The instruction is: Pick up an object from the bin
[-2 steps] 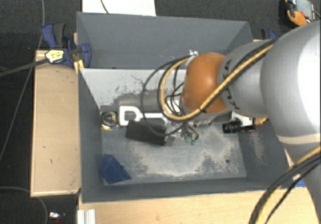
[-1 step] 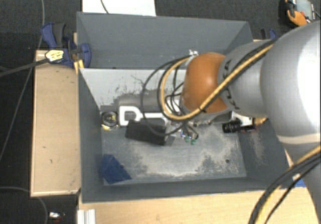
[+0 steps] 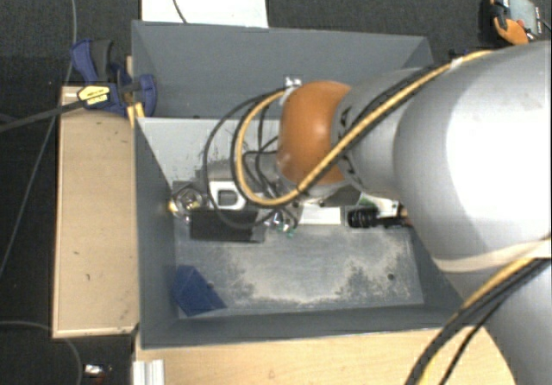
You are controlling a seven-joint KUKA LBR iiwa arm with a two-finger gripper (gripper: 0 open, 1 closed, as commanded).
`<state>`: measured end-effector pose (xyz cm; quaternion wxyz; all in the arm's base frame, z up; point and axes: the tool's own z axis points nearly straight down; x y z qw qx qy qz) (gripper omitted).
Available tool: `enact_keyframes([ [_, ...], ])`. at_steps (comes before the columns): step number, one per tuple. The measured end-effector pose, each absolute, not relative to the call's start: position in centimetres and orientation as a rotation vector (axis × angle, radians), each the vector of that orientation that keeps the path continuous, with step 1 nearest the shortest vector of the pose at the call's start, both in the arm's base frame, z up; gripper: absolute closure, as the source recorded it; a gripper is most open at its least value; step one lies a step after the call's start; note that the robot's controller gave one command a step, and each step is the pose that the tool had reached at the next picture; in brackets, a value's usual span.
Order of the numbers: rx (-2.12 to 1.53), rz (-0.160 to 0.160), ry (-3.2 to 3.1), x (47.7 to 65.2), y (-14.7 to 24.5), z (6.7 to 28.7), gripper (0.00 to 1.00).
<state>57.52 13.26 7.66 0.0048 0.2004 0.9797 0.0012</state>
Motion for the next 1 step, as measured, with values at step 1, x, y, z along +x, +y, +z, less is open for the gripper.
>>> enact_keyframes([
  [1, 0.868, 0.004, 3.006, 56.08, 10.5, 7.83, 1.0],
])
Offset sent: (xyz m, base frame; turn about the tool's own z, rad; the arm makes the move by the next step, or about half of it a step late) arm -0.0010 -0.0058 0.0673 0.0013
